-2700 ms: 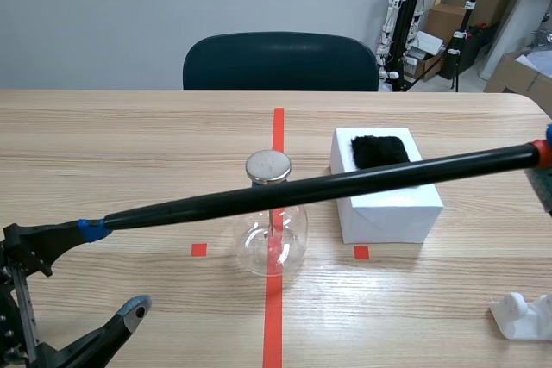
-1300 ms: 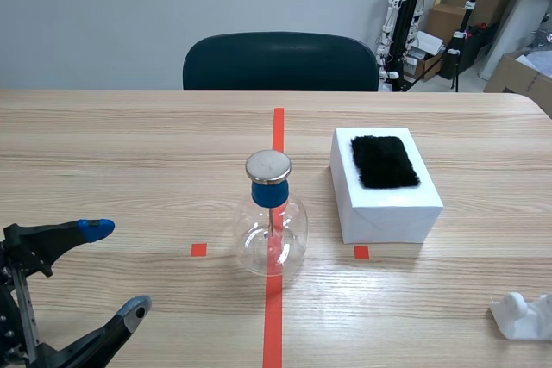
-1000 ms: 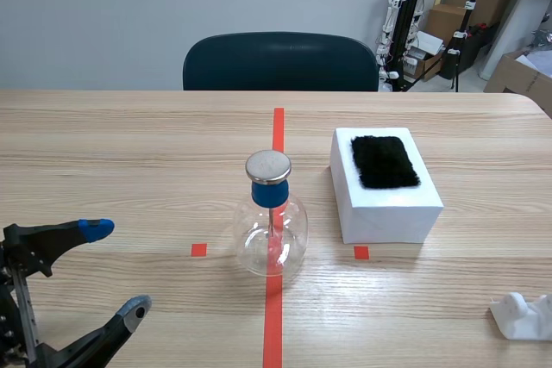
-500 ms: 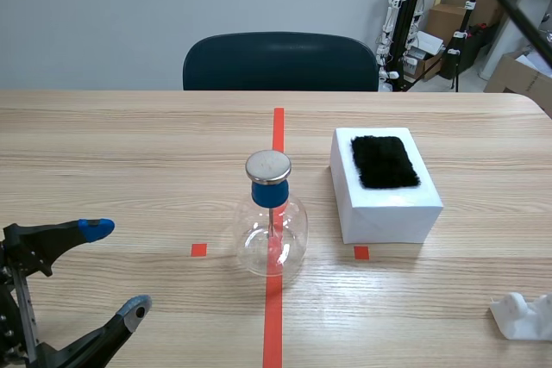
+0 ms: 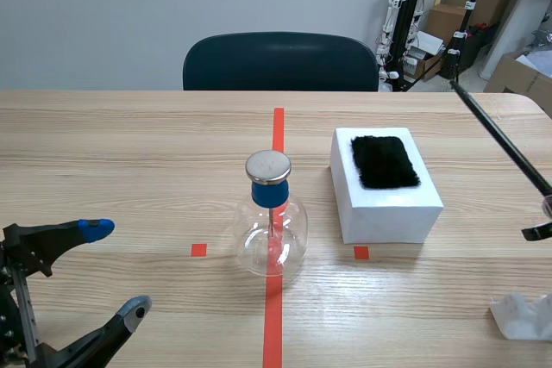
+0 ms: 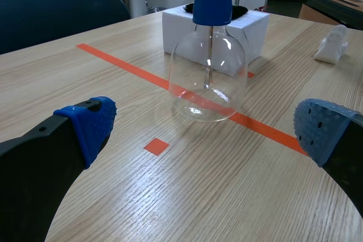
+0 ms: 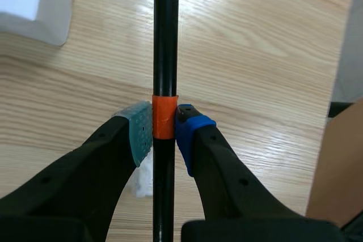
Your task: Do the electroscope experiment. put the rod down on the box
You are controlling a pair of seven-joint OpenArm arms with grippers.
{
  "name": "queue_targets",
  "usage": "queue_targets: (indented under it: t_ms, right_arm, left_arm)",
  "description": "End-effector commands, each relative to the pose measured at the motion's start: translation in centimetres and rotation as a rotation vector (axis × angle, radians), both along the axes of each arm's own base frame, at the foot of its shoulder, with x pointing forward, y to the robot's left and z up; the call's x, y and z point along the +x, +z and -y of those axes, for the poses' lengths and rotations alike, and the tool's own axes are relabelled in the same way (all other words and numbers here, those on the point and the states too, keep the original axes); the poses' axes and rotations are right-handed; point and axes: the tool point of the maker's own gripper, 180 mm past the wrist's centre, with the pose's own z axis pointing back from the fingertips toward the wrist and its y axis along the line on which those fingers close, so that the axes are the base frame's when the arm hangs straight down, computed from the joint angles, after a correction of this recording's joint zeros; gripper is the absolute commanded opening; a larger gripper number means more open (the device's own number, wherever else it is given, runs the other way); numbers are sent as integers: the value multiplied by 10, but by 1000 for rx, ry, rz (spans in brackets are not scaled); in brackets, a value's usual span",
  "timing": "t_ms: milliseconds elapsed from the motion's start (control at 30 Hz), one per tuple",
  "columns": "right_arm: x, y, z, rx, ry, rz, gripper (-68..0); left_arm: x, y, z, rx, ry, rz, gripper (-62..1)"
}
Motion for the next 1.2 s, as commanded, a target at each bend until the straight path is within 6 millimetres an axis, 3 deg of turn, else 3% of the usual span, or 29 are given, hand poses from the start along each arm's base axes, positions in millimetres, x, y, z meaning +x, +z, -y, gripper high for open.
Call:
queue_targets:
  t_ms: [0,267,567,1167]
  right_arm:
    - [10,7,4,-11,4,20,-677]
    - [21,-13,3,56,-34,-61,-677]
    - [14,-39,0,98,-79,-201,-677]
    - [20,-71,-8,145,-117,-297,-677]
  left_arm:
    - [2,8,2,-26,0,24,14]
    - [2,8,2,-26,0,24,14]
    - [2,8,2,-26,0,24,14]
    - [2,8,2,-26,0,24,14]
